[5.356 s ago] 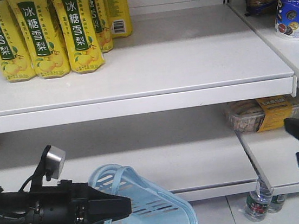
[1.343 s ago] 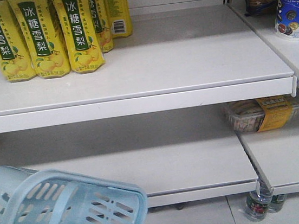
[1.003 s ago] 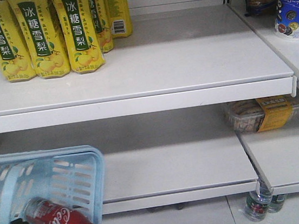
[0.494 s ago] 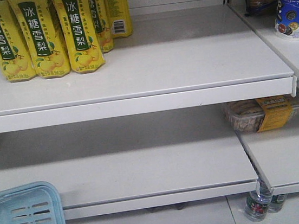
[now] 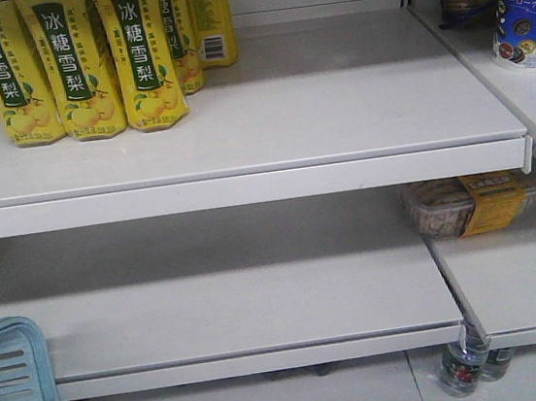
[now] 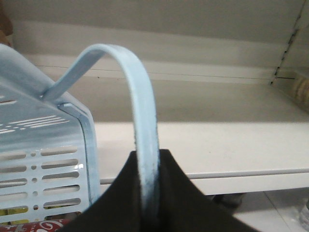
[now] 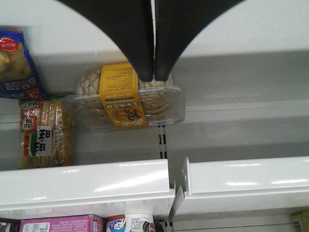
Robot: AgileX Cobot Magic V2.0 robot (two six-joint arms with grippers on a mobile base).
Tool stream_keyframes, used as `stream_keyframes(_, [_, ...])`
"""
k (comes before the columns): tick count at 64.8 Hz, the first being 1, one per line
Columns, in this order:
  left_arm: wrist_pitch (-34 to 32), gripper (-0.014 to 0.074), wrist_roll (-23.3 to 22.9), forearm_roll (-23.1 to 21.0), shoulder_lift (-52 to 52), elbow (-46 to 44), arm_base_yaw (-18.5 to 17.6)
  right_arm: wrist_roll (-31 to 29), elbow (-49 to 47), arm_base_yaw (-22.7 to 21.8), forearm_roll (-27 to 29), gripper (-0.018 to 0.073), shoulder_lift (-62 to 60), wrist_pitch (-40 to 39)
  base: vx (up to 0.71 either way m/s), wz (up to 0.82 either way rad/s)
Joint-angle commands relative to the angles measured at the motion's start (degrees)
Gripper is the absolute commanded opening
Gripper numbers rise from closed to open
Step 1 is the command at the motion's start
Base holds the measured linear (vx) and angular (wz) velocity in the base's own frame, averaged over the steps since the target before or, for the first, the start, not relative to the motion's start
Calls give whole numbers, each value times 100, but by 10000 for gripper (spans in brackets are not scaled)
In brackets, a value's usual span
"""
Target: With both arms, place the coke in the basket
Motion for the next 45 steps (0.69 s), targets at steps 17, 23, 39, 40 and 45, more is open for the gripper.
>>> stream_keyframes(17, [-960, -6, 78, 264, -133, -165, 729, -41, -160, -30, 41, -10, 33, -299, 0, 0])
stream_keyframes(23, [-965, -6, 78, 338, -133, -165, 914, -41, -160, -30, 41, -10, 33, -299, 0, 0])
stream_keyframes(39, [-1009, -6, 259, 88, -133, -160, 1383, -41, -160, -30, 41, -10, 33, -299, 0, 0])
stream_keyframes(40, [-1023, -6, 324, 42, -133, -160, 1409, -41, -160, -30, 41, -10, 33, -299, 0, 0])
stream_keyframes(45, [-1080, -6, 848, -340, -133, -160, 1537, -56, -160, -30, 41, -10, 33, -299, 0, 0])
